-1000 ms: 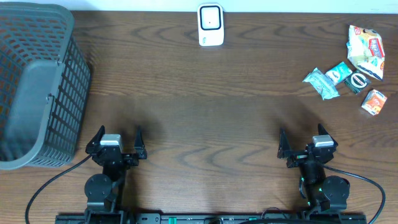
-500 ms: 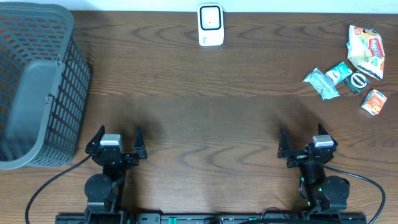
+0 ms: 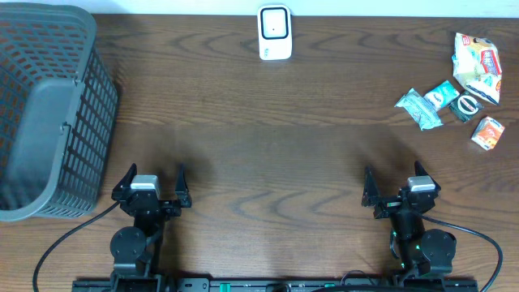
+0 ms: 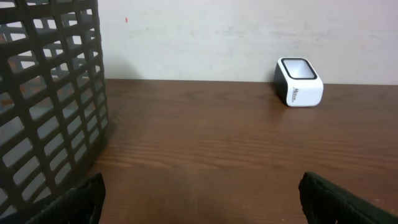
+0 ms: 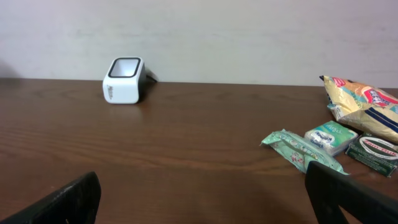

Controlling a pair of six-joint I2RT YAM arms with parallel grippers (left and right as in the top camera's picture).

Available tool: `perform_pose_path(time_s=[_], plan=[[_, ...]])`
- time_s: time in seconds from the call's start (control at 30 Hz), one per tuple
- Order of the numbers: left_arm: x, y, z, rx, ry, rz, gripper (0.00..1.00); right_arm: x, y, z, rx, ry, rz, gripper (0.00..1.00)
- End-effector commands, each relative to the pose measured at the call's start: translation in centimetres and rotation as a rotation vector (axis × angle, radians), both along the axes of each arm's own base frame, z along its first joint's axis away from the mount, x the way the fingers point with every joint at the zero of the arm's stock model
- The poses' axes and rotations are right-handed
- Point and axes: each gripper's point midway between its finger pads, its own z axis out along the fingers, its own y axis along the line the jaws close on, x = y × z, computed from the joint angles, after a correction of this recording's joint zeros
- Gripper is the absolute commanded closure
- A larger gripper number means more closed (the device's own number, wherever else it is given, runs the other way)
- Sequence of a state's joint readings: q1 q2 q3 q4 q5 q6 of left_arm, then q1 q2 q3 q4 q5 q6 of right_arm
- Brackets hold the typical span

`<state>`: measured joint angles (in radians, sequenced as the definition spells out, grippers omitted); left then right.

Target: Scan the item barcode

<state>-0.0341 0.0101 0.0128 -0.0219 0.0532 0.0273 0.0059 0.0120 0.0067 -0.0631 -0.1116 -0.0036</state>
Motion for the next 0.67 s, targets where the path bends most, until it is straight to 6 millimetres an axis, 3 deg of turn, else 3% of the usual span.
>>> perform_pose_path(time_s=[0.0, 0.63], plan=[[-0.14, 0.03, -1.40, 0.014, 0.048, -0.002, 0.02, -0.03, 0.08, -0.02, 0.017, 0.001, 0.000, 0.01], [-0.14, 0.03, -1.40, 0.014, 0.048, -0.002, 0.02, -0.04, 0.08, -0.03, 0.017, 0.002, 0.000, 0.01]])
